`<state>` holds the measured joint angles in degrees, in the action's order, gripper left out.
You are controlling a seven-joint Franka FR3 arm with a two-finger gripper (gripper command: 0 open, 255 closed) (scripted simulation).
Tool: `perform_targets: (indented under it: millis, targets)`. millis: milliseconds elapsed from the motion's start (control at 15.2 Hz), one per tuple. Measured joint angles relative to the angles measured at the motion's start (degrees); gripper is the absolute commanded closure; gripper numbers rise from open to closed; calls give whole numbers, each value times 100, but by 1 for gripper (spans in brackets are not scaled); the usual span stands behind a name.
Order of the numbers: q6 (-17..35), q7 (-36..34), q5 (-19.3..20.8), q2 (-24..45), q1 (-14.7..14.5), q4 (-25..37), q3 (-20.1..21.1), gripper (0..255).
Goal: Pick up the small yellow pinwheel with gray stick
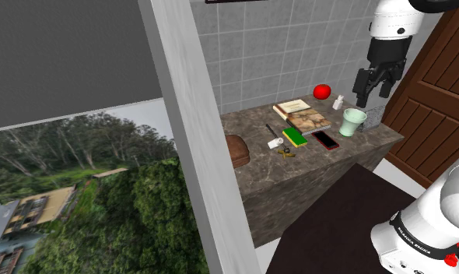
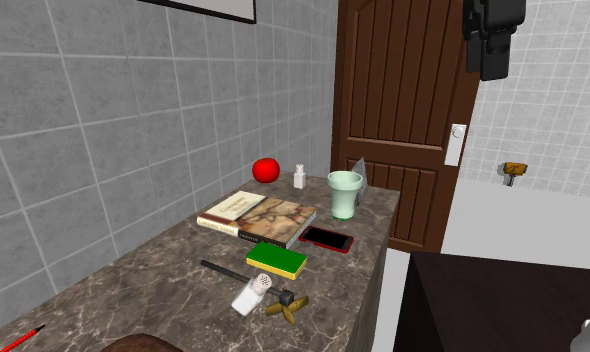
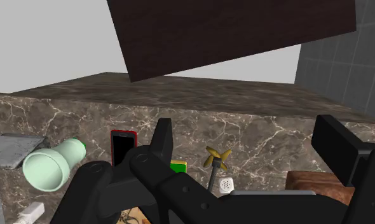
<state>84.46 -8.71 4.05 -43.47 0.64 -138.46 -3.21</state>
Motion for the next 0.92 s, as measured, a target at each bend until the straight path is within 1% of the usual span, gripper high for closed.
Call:
perform_targets:
  millis: [66,198,594,924]
  targets:
    - [0,0,0,0,0,0,0,0]
    - [230,16,19,148,23,-82,-58,0]
    - [1408,-50,-39,1138,45,-250,-196,0]
    - [2307,26,-89,2101,92,-156,-382,0]
